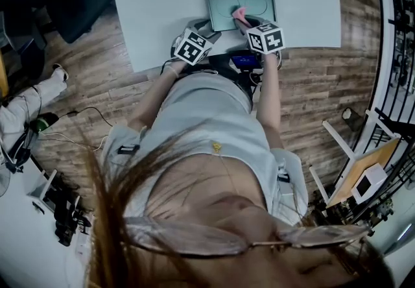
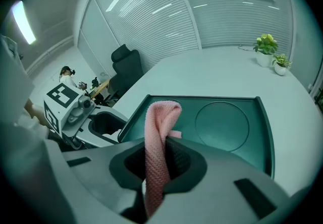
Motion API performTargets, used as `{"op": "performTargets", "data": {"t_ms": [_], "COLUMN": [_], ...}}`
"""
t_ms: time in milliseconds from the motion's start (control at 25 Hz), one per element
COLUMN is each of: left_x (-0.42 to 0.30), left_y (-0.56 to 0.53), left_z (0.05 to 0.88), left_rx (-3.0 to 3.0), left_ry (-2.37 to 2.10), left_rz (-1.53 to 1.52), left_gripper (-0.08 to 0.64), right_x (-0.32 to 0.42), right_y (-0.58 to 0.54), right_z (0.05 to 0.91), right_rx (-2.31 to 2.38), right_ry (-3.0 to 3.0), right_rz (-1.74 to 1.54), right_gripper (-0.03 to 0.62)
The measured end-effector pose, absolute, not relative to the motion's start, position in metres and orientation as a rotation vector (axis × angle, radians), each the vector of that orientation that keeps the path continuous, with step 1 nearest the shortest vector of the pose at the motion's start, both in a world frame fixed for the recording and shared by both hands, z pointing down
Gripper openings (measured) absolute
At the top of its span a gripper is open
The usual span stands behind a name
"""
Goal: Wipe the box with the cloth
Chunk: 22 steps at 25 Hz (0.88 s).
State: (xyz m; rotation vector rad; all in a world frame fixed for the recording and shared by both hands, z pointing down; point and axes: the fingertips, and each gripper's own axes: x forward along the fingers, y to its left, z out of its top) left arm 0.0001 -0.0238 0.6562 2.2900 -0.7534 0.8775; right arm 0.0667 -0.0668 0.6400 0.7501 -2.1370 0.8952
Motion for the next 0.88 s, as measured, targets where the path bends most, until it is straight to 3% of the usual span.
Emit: {"op": "performTargets", "data": {"t_ms": [880], "left_x": [0.001], "left_y": [-0.023], "left_z": [0.657], "left_rx": [2.287], "left_ry": [-0.762], "left_rz": [0.868], "left_gripper": [0.245], "right_x": [0.010], "right_y": [-0.048], "right_z": [0.639], "right_rx": [0.541], "right_ry": [-2.188], "right_rz": [0.921], "right_gripper": [0.040]}}
